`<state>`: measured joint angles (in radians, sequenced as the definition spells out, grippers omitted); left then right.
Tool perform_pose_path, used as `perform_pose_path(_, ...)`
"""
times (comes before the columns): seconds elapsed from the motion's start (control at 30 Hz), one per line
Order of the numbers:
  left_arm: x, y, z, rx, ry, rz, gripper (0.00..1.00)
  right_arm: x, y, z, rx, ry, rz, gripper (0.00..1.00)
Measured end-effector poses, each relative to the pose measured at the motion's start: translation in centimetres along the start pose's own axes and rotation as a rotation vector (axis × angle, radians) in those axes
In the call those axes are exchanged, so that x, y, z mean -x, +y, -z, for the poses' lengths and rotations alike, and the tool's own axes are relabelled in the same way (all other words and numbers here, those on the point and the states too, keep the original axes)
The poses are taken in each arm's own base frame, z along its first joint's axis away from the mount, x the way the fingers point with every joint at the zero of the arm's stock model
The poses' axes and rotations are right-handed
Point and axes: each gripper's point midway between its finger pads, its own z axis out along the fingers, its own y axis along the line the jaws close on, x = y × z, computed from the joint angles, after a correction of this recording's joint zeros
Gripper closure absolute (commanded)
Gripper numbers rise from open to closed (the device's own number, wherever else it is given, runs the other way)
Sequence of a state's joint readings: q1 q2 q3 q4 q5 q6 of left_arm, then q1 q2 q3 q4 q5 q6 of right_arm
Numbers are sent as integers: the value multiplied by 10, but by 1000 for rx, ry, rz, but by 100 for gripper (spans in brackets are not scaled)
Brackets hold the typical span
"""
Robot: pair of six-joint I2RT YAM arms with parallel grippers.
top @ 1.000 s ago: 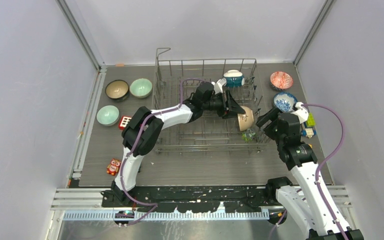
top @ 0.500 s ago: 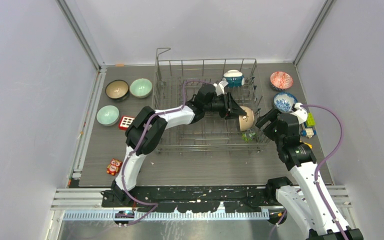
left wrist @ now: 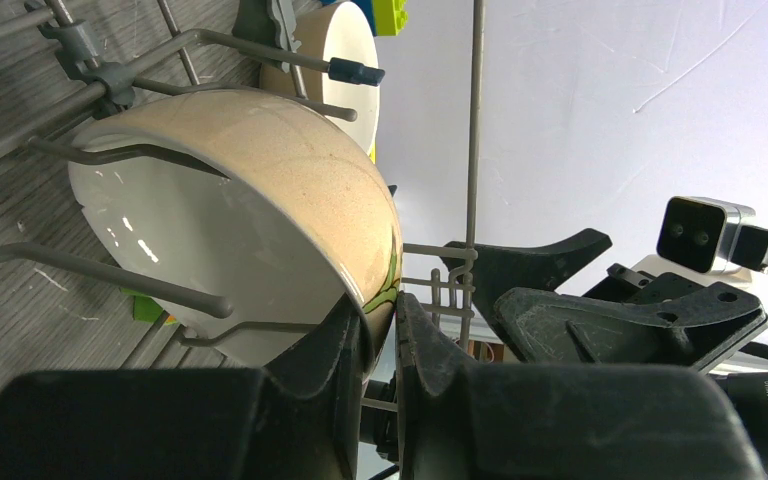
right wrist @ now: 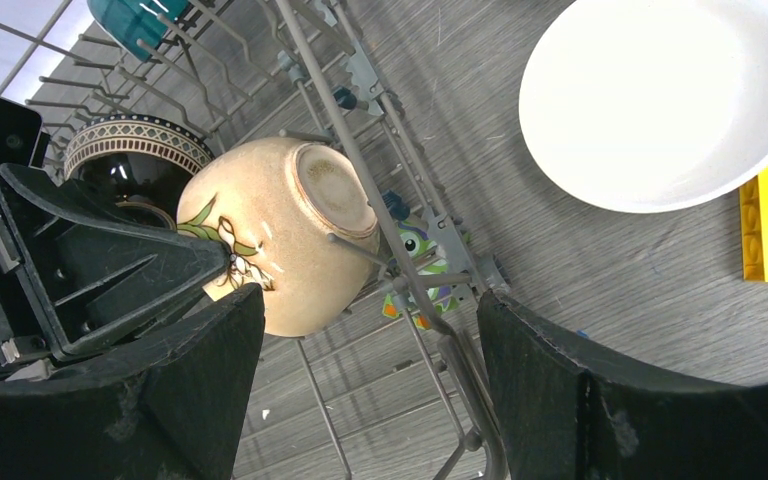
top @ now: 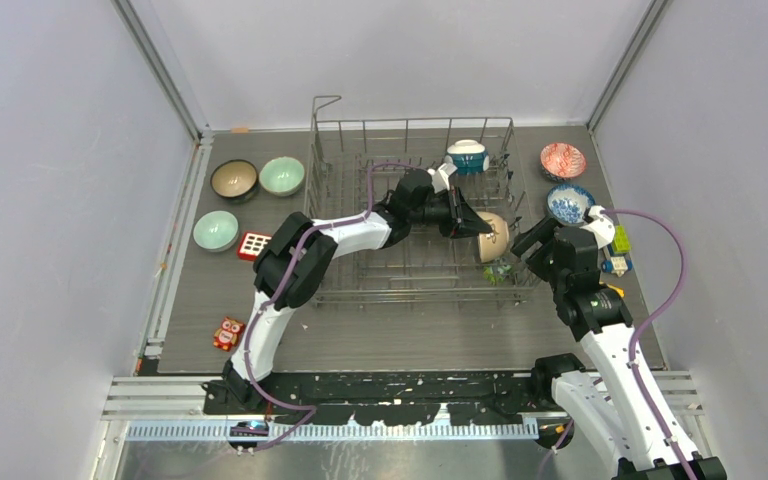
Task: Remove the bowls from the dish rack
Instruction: Pick up the bowl from the dish rack.
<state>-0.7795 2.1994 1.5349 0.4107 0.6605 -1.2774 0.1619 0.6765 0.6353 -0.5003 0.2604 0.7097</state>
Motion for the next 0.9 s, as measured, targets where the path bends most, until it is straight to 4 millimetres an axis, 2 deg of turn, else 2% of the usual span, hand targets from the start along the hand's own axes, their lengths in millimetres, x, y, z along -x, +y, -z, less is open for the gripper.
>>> perform_pose_path(0.17, 0, -1, 0, -3, 0, 0, 100, 1, -3, 0, -15, -9, 1, 16)
perform_pose_path(0.53, 1, -6, 0, -23, -2, 8, 100, 3, -24, 0, -117, -32, 15, 17)
perform_pose_path(0.9, 4, -12, 1, -48, -3, 37, 100, 2, -26, -2, -132, -28, 19, 21)
